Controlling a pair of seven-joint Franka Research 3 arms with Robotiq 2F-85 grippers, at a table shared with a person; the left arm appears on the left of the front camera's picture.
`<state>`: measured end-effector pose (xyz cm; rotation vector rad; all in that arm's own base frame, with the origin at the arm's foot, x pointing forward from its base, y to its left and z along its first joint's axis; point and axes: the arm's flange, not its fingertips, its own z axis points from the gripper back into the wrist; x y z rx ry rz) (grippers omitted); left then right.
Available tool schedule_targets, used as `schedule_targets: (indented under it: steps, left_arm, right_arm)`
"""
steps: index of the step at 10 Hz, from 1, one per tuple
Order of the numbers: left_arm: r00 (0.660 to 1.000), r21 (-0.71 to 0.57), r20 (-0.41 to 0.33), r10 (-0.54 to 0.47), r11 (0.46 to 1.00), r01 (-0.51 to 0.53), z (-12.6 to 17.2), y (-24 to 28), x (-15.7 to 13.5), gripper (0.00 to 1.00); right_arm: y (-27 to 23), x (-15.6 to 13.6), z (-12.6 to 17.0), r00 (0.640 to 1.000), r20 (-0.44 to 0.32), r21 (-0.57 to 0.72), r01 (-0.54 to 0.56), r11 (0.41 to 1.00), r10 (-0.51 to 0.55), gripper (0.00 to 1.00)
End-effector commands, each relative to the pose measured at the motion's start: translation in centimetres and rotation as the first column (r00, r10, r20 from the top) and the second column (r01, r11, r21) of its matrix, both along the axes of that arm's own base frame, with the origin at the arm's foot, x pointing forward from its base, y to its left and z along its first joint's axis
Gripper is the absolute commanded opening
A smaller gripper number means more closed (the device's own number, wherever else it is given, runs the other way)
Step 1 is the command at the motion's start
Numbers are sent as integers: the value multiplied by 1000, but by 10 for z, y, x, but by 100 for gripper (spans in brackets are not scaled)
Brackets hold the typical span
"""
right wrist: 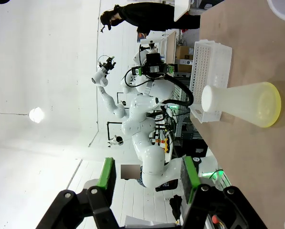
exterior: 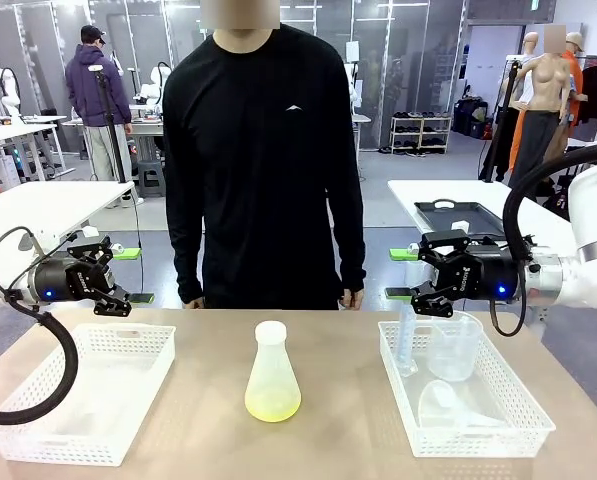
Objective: Prepare the solutions needed for the experiment.
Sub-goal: When the human places the Big flask in the center of the table, pick up the Big flask and place it in the left Organizing basket.
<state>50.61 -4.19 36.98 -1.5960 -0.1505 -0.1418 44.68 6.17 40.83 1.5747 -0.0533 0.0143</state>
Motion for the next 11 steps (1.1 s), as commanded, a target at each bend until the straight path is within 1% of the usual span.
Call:
schedule_targets:
  steps: [1, 11]
  left_arm:
    - [1000, 3, 6, -3, 1000, 3, 3, 0, 0, 100]
    - [1000, 0, 0, 0, 1000, 0, 0, 0, 0, 100]
  right_arm:
    - [1, 0, 1, 1000, 8, 0, -1, 1000, 1, 70]
    - [1, 0, 1, 1000, 8, 0, -1, 1000, 1, 70]
